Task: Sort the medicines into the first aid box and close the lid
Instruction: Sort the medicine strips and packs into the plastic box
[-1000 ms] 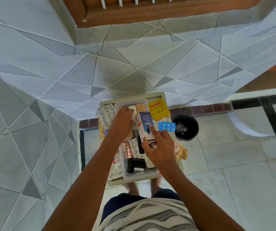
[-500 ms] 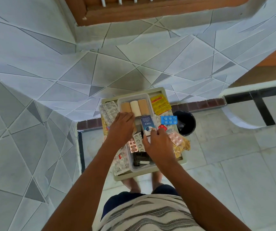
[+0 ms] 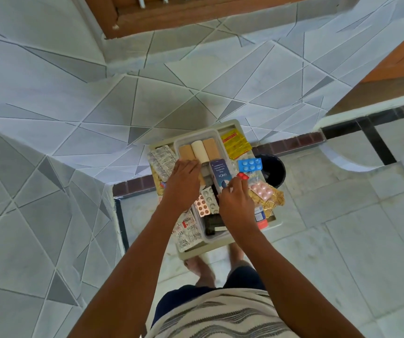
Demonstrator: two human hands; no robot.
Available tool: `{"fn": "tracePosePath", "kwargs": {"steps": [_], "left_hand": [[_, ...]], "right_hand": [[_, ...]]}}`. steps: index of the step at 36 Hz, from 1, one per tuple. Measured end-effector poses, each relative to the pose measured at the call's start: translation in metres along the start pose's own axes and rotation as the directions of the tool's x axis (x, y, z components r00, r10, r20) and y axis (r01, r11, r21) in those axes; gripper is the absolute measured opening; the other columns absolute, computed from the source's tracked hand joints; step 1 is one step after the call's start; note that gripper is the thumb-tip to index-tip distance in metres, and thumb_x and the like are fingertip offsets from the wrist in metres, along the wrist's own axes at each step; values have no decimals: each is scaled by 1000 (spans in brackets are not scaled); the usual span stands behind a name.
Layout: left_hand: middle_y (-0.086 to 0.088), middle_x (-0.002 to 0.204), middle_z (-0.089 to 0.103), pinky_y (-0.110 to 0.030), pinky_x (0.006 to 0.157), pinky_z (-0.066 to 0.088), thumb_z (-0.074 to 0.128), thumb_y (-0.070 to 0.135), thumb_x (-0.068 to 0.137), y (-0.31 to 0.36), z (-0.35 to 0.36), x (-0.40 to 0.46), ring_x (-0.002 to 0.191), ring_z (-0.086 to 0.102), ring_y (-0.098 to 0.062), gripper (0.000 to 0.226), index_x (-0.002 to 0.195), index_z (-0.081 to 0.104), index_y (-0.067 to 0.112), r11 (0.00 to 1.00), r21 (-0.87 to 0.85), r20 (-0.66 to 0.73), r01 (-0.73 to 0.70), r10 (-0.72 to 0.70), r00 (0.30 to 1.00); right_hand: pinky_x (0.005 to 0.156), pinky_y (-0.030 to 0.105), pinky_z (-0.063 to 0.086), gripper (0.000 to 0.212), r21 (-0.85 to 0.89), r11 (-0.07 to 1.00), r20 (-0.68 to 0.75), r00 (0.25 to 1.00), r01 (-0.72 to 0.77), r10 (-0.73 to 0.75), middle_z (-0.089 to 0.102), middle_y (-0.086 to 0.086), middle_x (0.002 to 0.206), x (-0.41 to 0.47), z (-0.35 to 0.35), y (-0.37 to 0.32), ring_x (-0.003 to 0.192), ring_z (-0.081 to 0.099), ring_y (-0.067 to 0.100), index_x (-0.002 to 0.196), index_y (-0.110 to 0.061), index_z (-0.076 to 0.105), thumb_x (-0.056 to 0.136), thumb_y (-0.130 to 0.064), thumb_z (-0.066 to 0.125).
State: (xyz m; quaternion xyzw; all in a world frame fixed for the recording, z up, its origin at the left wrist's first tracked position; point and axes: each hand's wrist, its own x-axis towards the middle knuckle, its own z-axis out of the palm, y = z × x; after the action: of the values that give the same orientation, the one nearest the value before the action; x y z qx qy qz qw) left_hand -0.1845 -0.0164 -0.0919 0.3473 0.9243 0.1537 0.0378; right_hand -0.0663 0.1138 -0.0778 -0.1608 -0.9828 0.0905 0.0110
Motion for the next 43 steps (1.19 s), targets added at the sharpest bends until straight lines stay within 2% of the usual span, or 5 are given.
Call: {"fn": "tracePosePath", "kwargs": {"steps": [15,23,28,31,43], "left_hand": [[-8,161,27,-36,119,29,54,11,97,43,10,-72,152,19,-24,46,142,46,7,928,-336,-86,160,-200,976],[-5,166,11,-36,118,30,40,16,101,79,25,-104,154,5,-17,57,156,24,9,905,-364,-160,221,-295,942],[1,167,3,-26,109,37,43,12,103,88,30,-106,154,4,-14,61,158,17,13,891,-368,-167,267,-346,923],[-1,167,9,-18,91,39,44,16,104,92,29,-109,152,14,-14,61,158,15,14,892,-343,-191,296,-374,908],[-13,141,52,-53,96,53,64,11,91,33,23,-116,127,52,-32,44,133,52,14,747,-285,-224,601,-661,716]], "right_hand": [[85,43,59,43,400,912,-135,990,90,-38,53,18,127,-45,-24,76,117,52,33,121,-5,61,81,4,73],[100,54,44,85,260,946,244,934,195,-260,38,6,151,-65,-17,125,134,34,31,146,-16,39,71,-26,78],[102,52,47,76,227,937,233,919,265,-317,52,8,142,-49,-22,125,126,45,33,140,-13,51,71,-20,84],[97,49,51,68,249,925,184,924,286,-335,62,10,129,-48,-26,131,116,53,34,129,-9,59,67,-18,87],[96,40,49,71,410,857,-137,950,311,-279,54,10,132,-49,-51,114,117,47,28,135,-10,50,72,-12,84]]}}
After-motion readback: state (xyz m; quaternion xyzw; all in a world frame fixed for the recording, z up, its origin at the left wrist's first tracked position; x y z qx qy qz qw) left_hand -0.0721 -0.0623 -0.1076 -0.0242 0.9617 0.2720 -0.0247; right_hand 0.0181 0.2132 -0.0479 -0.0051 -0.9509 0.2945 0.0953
